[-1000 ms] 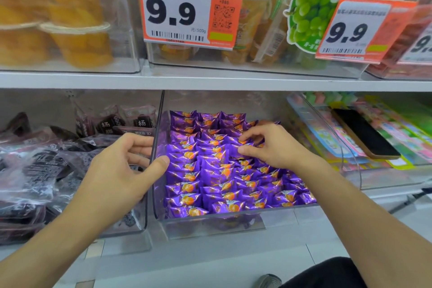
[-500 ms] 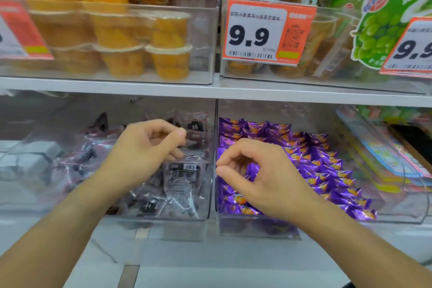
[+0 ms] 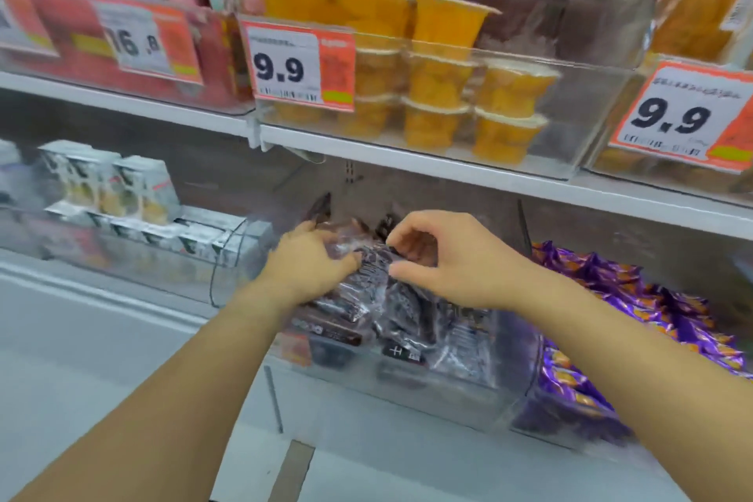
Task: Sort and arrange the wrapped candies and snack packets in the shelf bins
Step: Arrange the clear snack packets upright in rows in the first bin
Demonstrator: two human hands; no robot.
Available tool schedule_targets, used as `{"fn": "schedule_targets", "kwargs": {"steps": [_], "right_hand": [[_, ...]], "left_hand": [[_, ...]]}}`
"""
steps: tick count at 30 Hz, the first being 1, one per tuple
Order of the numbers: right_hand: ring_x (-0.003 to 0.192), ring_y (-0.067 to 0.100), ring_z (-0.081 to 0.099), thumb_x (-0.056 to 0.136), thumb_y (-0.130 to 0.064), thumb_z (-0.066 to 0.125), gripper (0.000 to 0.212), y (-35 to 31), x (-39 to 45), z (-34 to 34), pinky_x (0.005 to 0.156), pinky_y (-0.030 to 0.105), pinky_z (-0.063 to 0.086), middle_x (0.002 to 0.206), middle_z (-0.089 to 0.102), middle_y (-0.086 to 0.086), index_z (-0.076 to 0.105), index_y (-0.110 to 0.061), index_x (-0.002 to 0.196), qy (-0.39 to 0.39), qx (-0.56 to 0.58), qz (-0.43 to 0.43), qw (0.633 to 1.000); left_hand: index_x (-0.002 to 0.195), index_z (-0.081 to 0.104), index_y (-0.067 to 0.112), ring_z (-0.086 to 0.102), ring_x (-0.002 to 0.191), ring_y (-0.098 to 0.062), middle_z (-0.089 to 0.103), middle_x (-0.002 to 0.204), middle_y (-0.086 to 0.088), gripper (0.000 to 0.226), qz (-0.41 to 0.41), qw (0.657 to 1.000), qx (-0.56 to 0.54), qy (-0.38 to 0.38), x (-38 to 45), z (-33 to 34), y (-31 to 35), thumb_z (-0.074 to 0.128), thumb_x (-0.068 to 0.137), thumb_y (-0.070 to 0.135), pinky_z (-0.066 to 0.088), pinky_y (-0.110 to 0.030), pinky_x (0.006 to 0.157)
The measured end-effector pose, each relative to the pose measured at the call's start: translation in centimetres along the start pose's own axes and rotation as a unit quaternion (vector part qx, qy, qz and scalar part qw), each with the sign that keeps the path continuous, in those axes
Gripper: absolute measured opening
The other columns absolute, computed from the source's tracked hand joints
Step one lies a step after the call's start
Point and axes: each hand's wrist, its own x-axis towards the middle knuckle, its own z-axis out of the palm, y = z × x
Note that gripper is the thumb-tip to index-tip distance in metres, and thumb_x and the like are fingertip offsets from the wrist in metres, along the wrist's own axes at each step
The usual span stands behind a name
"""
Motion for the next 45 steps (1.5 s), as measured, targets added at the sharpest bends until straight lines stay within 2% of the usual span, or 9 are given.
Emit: {"fn": "schedule_targets", "kwargs": {"steps": [5, 12, 18, 22, 29, 32, 35, 40, 45], "right_hand": [[0.104, 0.009, 0.058, 0.09, -0.039, 0.069, 0.041, 0.3, 9.5, 2.3, 0.092, 0.026, 0.047, 0.112, 0.059, -0.011, 0.058, -0.022, 0.126, -0.016, -0.01, 0.085, 0.996], [0.13, 0.016, 0.05, 0.089, -0.06, 0.06, 0.069, 1.7, 18.7, 6.8, 0.094, 0.023, 0.038, 0.15, 0.045, -0.007, 0.041, -0.029, 0.148, -0.124, -0.056, 0.076, 0.988], [0.079, -0.013, 0.061, 0.077, -0.036, 0.084, 0.051, 4.6, 19.4, 7.7, 0.079, 0.018, 0.047, 0.106, 0.067, -0.012, 0.063, -0.018, 0.12, -0.141, 0.049, 0.04, 0.988], [0.086, 0.002, 0.064, 0.059, -0.034, 0.095, 0.062, 5.3, 19.4, 7.8, 0.081, 0.023, 0.051, 0.106, 0.069, -0.008, 0.065, -0.02, 0.111, -0.115, 0.025, 0.026, 0.993], [0.091, 0.008, 0.064, 0.068, -0.06, 0.08, 0.05, 4.4, 17.8, 7.9, 0.08, 0.03, 0.052, 0.099, 0.067, -0.014, 0.056, -0.032, 0.101, -0.029, 0.007, 0.046, 0.998], [0.094, 0.013, 0.061, 0.082, -0.056, 0.071, 0.044, 4.3, 17.0, 7.1, 0.077, 0.03, 0.049, 0.108, 0.064, -0.006, 0.053, -0.026, 0.108, -0.019, 0.009, 0.066, 0.998], [0.098, 0.016, 0.06, 0.087, -0.058, 0.063, 0.039, 4.9, 16.2, 7.0, 0.077, 0.027, 0.046, 0.116, 0.059, 0.003, 0.052, -0.029, 0.111, -0.024, 0.013, 0.061, 0.998], [0.087, 0.021, 0.062, 0.088, -0.07, 0.05, 0.037, 4.7, 15.4, 6.9, 0.079, 0.036, 0.053, 0.113, 0.053, 0.004, 0.05, -0.036, 0.101, 0.017, 0.009, 0.073, 0.997], [0.097, 0.012, 0.061, 0.096, -0.06, 0.047, 0.037, 4.4, 14.8, 6.7, 0.084, 0.033, 0.049, 0.111, 0.062, -0.008, 0.051, -0.029, 0.116, -0.021, 0.049, 0.09, 0.995]], "left_hand": [[0.136, 0.056, 0.036, 0.054, 0.123, -0.024, 0.052, 0.137, -0.009, 0.08, 0.011, 0.999, -0.01, -0.033, -0.1, -0.4, -0.6, 0.044, 0.068, 0.075, 0.047, -0.037, 0.099], [0.146, 0.044, 0.031, 0.049, 0.129, -0.026, 0.045, 0.144, -0.007, 0.07, 0.045, 0.995, 0.041, -0.073, 0.6, -0.3, -0.8, 0.044, 0.088, 0.071, 0.043, -0.043, 0.107], [0.138, 0.053, 0.028, 0.049, 0.13, -0.019, 0.053, 0.143, 0.0, 0.062, 0.085, 0.991, 0.024, -0.104, 0.2, -1.8, -1.2, 0.045, 0.091, 0.066, 0.042, -0.034, 0.106], [0.136, 0.053, 0.026, 0.051, 0.128, -0.021, 0.056, 0.139, -0.003, 0.059, 0.087, 0.992, 0.018, -0.091, -0.2, -1.4, -1.1, 0.045, 0.092, 0.065, 0.044, -0.037, 0.103], [0.137, 0.056, 0.027, 0.057, 0.112, -0.014, 0.06, 0.135, 0.001, 0.063, 0.071, 0.994, 0.023, -0.083, -1.6, -1.8, -1.2, 0.044, 0.091, 0.067, 0.04, -0.023, 0.085], [0.137, 0.055, 0.027, 0.056, 0.119, -0.015, 0.06, 0.135, 0.004, 0.064, 0.047, 0.996, 0.021, -0.067, -2.7, -1.7, -0.9, 0.044, 0.09, 0.069, 0.043, -0.033, 0.102], [0.129, 0.058, 0.025, 0.057, 0.11, -0.018, 0.063, 0.12, 0.003, 0.052, 0.018, 1.0, 0.007, 0.0, -2.9, -1.6, -0.7, 0.046, 0.093, 0.062, 0.041, -0.046, 0.104], [0.123, 0.056, 0.011, 0.056, 0.107, -0.022, 0.059, 0.118, -0.007, 0.028, -0.017, 0.985, -0.048, 0.167, -1.2, -1.3, -1.4, 0.05, 0.099, 0.023, 0.045, -0.033, 0.093], [0.108, 0.054, 0.008, 0.056, 0.089, -0.03, 0.058, 0.096, -0.012, 0.018, -0.043, 0.995, 0.064, 0.063, 1.3, -1.8, -1.2, 0.055, 0.096, 0.022, 0.043, -0.034, 0.071]]}}
